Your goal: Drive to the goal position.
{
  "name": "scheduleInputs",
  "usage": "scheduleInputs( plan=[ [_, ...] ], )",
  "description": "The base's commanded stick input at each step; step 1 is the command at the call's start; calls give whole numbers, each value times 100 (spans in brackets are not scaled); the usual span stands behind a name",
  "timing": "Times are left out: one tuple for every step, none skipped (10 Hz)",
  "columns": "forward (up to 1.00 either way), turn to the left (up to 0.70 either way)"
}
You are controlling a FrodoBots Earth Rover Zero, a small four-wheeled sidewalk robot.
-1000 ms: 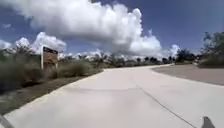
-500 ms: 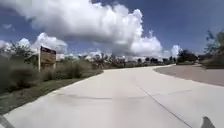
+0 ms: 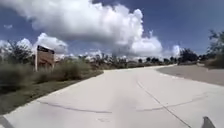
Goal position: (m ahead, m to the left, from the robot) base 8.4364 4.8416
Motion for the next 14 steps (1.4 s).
scheduleInputs(
  plan=[
    [85,-24],
    [85,0],
    [85,0],
    [85,0],
    [85,0],
    [85,0],
    [85,0],
    [85,0],
    [85,0],
    [85,0],
    [85,0],
    [85,0],
    [85,0],
    [85,0]
  ],
)
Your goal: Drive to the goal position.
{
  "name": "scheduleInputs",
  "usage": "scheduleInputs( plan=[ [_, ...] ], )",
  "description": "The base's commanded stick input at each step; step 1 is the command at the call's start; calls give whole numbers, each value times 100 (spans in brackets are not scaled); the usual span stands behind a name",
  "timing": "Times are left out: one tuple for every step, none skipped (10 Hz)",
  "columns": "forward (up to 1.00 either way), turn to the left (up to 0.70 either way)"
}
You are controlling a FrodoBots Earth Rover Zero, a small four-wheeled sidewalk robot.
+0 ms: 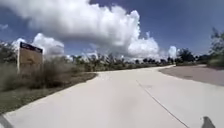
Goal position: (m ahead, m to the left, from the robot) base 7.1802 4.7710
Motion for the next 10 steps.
scheduleInputs(
  plan=[
    [85,0],
    [85,0],
    [85,0],
    [85,0],
    [85,0],
    [85,0],
    [85,-8],
    [85,-34],
    [85,-34],
    [85,-34]
  ],
)
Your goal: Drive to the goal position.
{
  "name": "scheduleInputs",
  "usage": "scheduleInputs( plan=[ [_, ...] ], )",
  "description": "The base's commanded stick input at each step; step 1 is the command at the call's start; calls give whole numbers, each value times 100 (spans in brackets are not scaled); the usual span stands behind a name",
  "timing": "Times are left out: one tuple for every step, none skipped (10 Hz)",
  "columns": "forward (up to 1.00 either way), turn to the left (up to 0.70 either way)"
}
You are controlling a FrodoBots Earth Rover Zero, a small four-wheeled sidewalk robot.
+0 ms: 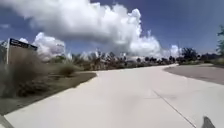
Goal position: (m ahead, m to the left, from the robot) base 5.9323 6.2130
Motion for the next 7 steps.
scheduleInputs(
  plan=[
    [85,-34],
    [85,-34],
    [85,-34],
    [85,-34],
    [85,-34],
    [85,-34],
    [85,-34]
  ],
)
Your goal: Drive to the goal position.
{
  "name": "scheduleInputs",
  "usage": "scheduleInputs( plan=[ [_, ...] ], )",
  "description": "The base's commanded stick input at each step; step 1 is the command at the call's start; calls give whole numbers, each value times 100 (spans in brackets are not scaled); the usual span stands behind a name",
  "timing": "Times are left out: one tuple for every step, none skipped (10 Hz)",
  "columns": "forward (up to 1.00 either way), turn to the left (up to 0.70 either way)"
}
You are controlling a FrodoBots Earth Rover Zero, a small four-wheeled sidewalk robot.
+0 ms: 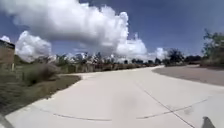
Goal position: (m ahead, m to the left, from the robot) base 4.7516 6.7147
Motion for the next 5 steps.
scheduleInputs(
  plan=[
    [85,-34],
    [85,-26],
    [85,0],
    [85,0],
    [85,0]
  ],
)
